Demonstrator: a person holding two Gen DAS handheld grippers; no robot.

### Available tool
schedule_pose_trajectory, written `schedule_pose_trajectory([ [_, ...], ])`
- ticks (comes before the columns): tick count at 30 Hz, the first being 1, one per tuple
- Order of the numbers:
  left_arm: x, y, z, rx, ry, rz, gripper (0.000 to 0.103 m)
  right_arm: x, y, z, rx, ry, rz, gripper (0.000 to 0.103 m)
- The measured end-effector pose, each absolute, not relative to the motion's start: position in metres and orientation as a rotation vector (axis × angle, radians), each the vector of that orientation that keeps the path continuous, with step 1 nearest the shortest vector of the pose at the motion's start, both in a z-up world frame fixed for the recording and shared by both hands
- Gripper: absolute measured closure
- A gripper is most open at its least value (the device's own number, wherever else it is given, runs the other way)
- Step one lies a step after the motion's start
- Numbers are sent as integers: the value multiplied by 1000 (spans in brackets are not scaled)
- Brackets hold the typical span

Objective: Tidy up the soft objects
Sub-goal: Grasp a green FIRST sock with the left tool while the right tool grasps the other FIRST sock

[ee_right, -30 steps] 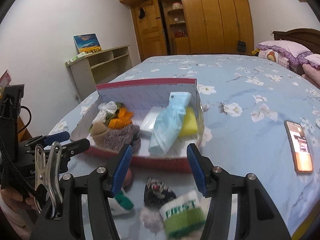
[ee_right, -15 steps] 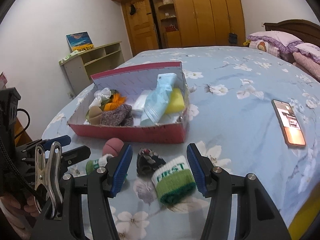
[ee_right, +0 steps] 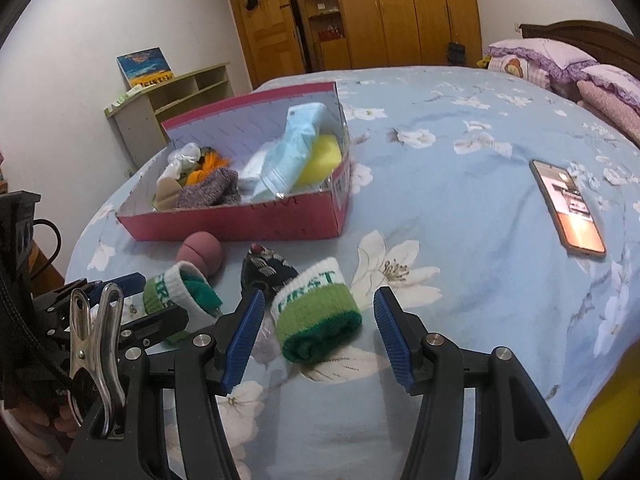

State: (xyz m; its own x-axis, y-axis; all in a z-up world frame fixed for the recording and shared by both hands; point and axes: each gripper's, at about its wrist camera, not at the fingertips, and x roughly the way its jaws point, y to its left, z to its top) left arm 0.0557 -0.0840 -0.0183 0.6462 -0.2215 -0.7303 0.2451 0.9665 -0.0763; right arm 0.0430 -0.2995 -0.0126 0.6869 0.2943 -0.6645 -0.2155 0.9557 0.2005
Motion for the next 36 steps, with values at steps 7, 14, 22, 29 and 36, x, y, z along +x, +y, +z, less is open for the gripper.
schedule_pose_trajectory([
  [7,58,-89,-27,38,847,-259,27,54,-297,-25,119,832,301,37],
  [14,61,-96,-36,60,885,-242,27,61,-289,-33,77,868,301,37],
  [22,61,-100,-40,75,891,-224,27,65,-291,-42,87,902,298,37],
  [29,60,-100,-39,70,884,-227,40,66,-292,-46,100,916,294,37],
  [36,52,-94,-30,53,868,-267,65,64,-292,-46,104,907,296,37],
])
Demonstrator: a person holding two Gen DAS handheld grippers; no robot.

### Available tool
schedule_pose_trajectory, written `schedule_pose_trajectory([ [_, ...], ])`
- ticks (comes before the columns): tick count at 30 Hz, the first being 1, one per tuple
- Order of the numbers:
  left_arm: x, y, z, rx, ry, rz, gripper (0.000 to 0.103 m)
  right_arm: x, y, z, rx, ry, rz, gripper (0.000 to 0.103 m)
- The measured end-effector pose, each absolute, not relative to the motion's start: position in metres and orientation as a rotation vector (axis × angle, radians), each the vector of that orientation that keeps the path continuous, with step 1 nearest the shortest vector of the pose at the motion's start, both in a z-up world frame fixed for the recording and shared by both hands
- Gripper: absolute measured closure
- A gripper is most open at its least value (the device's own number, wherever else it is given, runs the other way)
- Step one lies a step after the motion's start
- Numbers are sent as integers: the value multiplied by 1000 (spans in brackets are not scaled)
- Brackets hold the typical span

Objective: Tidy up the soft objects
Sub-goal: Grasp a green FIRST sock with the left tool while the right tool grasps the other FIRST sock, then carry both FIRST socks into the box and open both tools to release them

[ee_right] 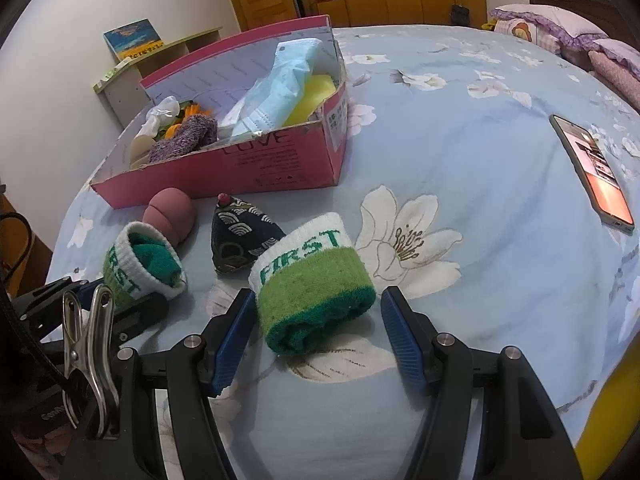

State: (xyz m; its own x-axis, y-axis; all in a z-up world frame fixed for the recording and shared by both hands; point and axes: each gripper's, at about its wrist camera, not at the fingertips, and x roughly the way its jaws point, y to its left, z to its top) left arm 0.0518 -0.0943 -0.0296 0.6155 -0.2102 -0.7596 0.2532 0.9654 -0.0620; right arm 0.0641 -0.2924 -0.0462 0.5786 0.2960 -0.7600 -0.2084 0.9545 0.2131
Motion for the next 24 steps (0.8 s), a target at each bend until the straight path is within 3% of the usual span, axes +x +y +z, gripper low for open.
schedule_pose_trajectory([
  [3,47,-89,-26,40,864,-269,68,62,-293,-44,107,896,299,37],
  [11,34,-75,-14,16,832,-257,70,56,-304,-37,172,856,306,63],
  [14,30,-71,-9,15,819,-255,70,54,-305,-33,184,847,307,68],
  [24,24,-64,0,-5,793,-247,70,45,-294,-30,206,899,405,67],
])
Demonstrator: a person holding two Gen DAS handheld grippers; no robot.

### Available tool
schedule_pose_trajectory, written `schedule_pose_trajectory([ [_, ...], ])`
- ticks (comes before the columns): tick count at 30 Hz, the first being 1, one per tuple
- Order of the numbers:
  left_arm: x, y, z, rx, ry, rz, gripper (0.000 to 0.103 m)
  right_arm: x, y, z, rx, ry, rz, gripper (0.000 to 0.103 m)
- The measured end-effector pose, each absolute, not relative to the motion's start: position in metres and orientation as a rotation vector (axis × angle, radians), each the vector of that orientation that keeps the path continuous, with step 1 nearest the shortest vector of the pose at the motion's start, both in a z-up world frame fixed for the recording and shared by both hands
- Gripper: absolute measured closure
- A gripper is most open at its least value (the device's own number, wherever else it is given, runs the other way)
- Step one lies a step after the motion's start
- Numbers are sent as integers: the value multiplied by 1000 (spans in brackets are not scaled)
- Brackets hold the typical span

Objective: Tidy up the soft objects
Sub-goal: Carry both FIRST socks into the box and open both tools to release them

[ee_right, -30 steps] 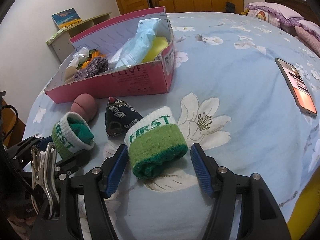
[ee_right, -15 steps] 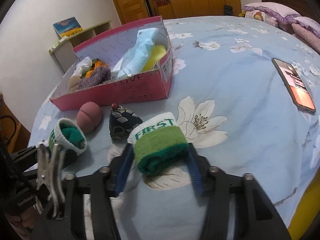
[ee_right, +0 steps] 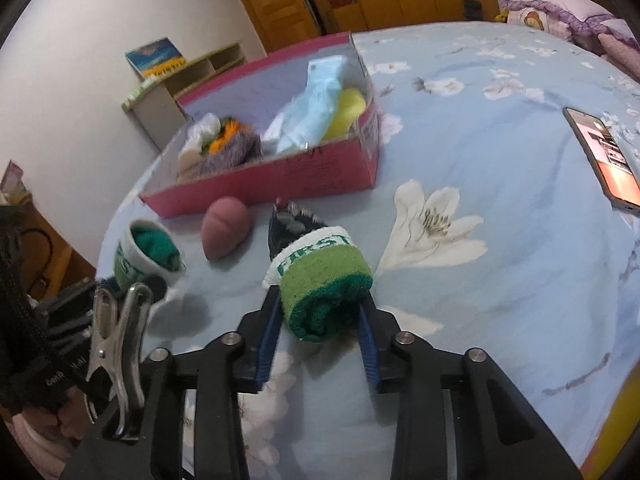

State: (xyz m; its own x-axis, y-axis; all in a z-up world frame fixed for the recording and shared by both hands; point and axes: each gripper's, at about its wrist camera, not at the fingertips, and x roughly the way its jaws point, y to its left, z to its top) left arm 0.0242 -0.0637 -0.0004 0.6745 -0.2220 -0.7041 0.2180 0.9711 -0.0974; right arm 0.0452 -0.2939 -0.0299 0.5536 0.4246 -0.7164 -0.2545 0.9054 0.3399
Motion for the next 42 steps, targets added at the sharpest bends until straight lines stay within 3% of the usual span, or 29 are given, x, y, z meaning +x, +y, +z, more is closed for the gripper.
schedule_pose_trajectory([
  [28,89,-28,50,-39,705,-182,70,64,-261,37,73,718,478,68],
  [42,138,-30,32,-47,741,-157,70,101,-240,44,33,700,496,68],
])
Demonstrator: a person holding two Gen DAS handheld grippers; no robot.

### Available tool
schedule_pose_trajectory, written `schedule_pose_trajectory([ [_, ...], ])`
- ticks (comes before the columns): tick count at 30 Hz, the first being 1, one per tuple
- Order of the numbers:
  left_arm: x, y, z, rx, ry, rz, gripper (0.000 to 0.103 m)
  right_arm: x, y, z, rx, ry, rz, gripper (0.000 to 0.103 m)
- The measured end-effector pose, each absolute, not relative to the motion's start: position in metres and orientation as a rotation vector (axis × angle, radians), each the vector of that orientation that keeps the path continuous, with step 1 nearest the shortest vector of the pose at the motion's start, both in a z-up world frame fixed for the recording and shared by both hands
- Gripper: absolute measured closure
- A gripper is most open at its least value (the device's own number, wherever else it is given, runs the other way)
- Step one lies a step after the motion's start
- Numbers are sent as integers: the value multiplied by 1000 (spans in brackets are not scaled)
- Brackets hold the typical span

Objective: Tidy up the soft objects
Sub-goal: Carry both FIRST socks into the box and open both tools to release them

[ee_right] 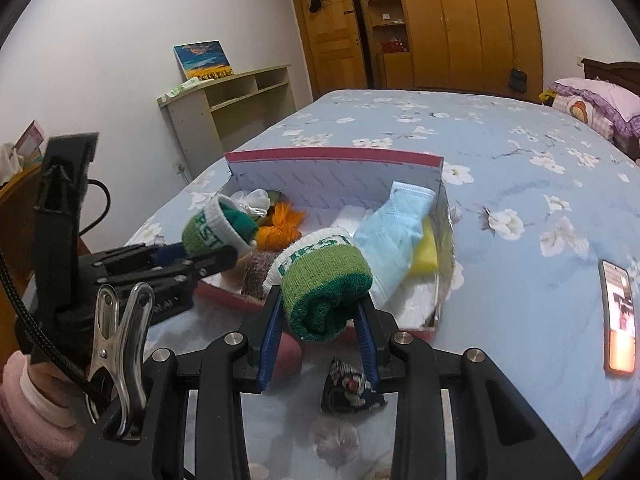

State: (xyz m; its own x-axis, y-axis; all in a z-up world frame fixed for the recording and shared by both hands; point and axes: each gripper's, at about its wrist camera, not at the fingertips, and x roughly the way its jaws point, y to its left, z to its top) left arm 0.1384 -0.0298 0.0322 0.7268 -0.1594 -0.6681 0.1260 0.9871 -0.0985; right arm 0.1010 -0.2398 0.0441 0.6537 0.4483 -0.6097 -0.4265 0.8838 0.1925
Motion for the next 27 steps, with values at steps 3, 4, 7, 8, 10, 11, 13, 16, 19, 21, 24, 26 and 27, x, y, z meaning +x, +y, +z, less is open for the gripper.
schedule_pose_trajectory([
  [3,144,-29,27,-52,749,-148,70,107,-237,45,32,699,499,68],
  [4,145,-29,25,-53,752,-145,70,110,-236,45,30,698,499,68],
  [7,148,-27,21,-65,762,-141,70,115,-232,46,27,694,499,68],
  [8,148,-26,20,-69,764,-140,70,117,-231,47,27,694,500,68],
  [10,149,-25,19,-76,768,-137,70,120,-229,47,28,691,502,68],
  [11,150,-24,18,-78,769,-136,70,121,-228,47,28,690,502,68],
  [13,150,-23,15,-84,772,-134,70,123,-226,47,30,689,503,68],
  [16,150,-22,14,-89,768,-129,69,125,-224,46,36,688,504,68],
  [19,148,-22,12,-88,762,-125,64,128,-223,45,42,689,500,68],
  [21,148,-21,10,-97,758,-125,59,130,-221,44,46,690,495,68],
  [24,147,-20,9,-104,749,-118,49,133,-219,43,48,683,488,68],
  [26,147,-20,8,-102,745,-103,40,136,-217,43,51,681,488,68],
  [27,147,-19,8,-101,747,-93,37,138,-216,42,52,680,489,68],
])
